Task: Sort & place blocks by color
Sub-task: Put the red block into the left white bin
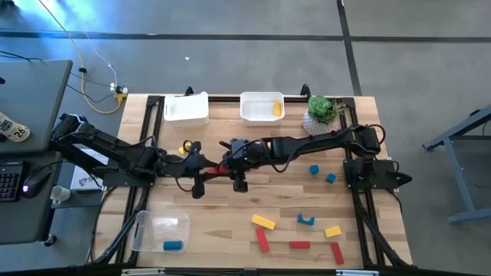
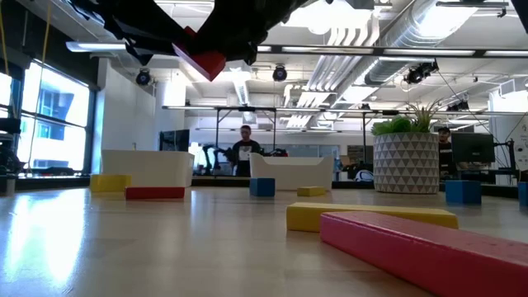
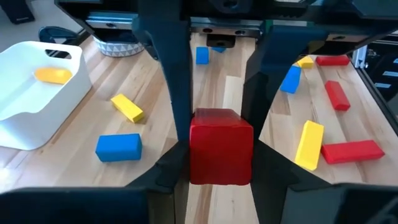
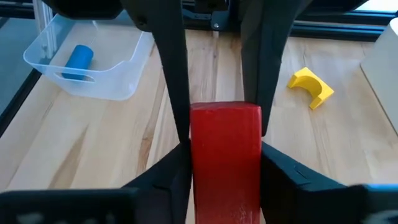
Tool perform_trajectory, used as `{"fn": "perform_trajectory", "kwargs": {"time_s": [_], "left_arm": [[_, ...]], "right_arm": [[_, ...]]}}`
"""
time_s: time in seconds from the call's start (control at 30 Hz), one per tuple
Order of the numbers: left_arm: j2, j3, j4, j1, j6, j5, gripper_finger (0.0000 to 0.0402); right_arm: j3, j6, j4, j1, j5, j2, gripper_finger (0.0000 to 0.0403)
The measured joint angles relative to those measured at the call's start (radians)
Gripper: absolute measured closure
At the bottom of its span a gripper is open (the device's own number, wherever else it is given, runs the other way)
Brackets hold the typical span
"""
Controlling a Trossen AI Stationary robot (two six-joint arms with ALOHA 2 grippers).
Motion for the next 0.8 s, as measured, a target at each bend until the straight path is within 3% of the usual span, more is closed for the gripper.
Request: {"fn": "perform_trajectory", "kwargs": {"time_s": [0.17,0.3,0.47,0.6,0.8], "left_arm": [[0.000,0.000,-0.023,0.001,0.006,-0.023,0.0298],[0.000,0.000,-0.080,0.008,0.018,-0.096,0.0298],[0.000,0.000,-0.118,0.064,0.018,-0.153,0.0298],[0.000,0.000,-0.126,0.148,0.026,-0.168,0.0298],[0.000,0.051,-0.208,0.332,0.026,-0.081,0.0298]], "right_arm": [[0.000,0.001,-0.003,0.003,0.047,0.000,0.0177],[0.000,0.012,-0.047,0.003,0.099,0.001,0.0138],[0.000,0.057,-0.143,0.002,0.220,0.001,0.0126],[0.000,0.098,-0.216,0.003,0.246,0.001,0.0125],[0.000,0.099,-0.288,-0.004,0.250,0.001,0.0124]]}}
